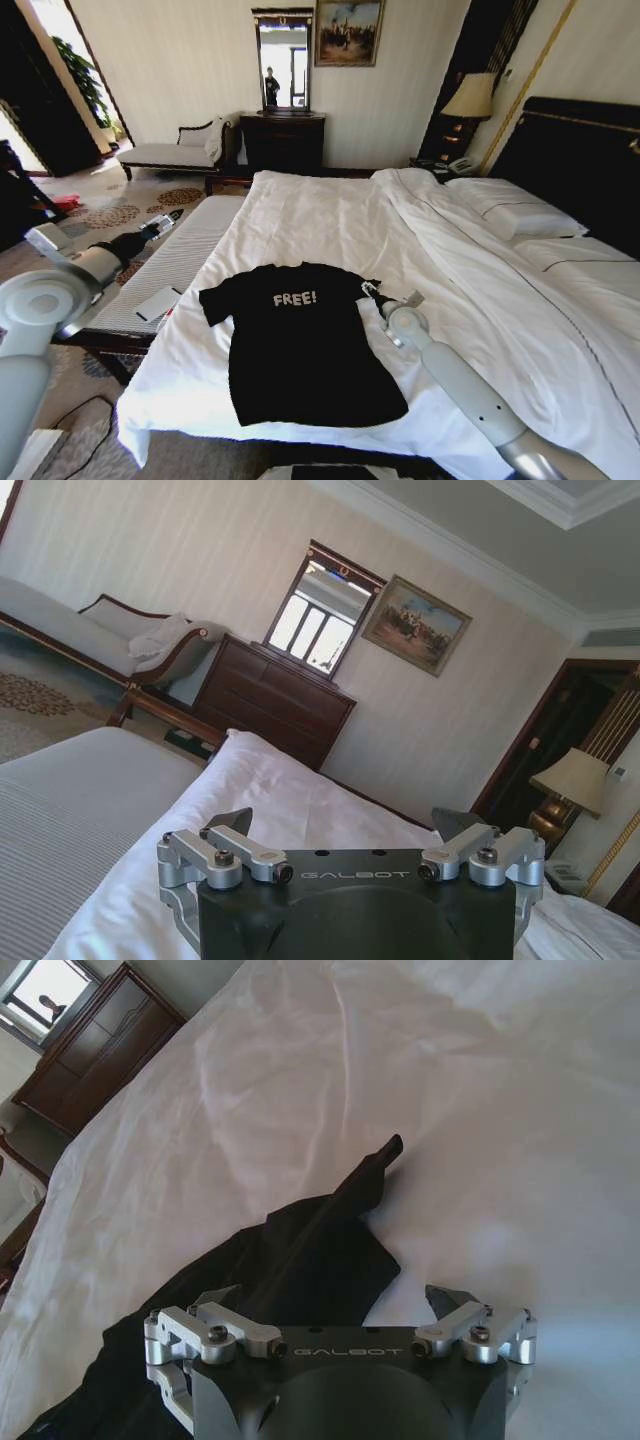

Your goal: Fold the clothes on the bed.

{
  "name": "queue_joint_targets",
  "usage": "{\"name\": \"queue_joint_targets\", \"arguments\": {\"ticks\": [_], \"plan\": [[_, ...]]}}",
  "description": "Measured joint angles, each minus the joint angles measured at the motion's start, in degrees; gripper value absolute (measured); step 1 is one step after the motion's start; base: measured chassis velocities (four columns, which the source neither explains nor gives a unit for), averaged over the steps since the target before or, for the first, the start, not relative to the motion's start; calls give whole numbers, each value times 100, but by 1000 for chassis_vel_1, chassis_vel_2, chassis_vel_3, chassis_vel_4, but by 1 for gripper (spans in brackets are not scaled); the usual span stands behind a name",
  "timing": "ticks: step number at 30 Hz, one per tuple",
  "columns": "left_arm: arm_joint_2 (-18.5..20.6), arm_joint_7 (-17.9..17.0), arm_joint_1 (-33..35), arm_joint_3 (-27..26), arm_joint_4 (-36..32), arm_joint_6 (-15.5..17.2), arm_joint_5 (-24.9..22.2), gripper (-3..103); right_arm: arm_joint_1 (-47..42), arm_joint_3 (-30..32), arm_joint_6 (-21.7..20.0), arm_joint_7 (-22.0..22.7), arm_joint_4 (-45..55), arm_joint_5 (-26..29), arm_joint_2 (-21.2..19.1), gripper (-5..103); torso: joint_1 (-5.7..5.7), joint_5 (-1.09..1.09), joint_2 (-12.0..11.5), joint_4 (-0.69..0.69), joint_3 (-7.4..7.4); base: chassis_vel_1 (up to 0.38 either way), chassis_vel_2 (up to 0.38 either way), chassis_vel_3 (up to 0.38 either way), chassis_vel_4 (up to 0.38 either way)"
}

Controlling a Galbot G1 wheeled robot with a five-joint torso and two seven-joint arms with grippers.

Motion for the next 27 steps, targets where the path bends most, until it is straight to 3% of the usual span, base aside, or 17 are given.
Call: {"name": "queue_joint_targets", "arguments": {"ticks": [5, 6, 8, 11, 13, 15, 17, 20, 23, 27], "plan": [[8, 0, 22, -47, 31, 0, -1, 100, 47, -37, 6, -48, -187, -77, 134, 101, 0, 0, 0, 0, 0, 0, 0, 0, 0], [4, 0, 22, -48, 40, 0, 0, 100, 48, -40, 20, -72, -210, -101, 162, 96, 0, 0, 0, 0, 0, 0, 0, 0, 0], [-1, 0, 20, -48, 46, 0, 1, 100, 48, -41, 37, -99, -223, -122, 176, 96, 0, 0, 0, 0, 0, 0, 0, 0, 0], [-12, 0, -4, -19, 64, 0, 17, 100, 27, -40, 108, -176, -247, -195, 206, 80, 0, 1, 0, 0, 0, 0, 0, 0, 0], [-14, 0, -12, -9, 69, 0, 22, 100, 19, -35, 118, -185, -247, -203, 206, 80, 0, 1, 0, 0, 0, 0, 0, 0, 0], [-22, 0, -33, 20, 81, 0, 37, 100, -16, -5, 143, -210, -245, -224, 191, 64, 0, 0, 0, -1, 0, 0, 0, 0, 0], [-24, 0, -36, 25, 82, 0, 42, 100, -25, 1, 148, -217, -244, -230, 185, 64, 0, 0, 0, -1, 0, 0, 0, 0, 0], [-31, 2, -37, 34, 83, -2, 58, 100, -59, 28, 186, -254, -237, -282, 153, 48, 0, 1, 0, -1, 0, 0, 0, 0, 0], [-31, 3, -36, 34, 83, -3, 60, 100, -62, 33, 204, -261, -233, -312, 146, 43, 0, 1, 0, -1, 0, 0, 0, 0, 0], [-28, 4, -21, 13, 62, -6, 60, 100, -70, 33, 238, -273, -233, -375, 140, 26, 0, 0, 0, -1, 0, 0, 0, 0, 0]]}}
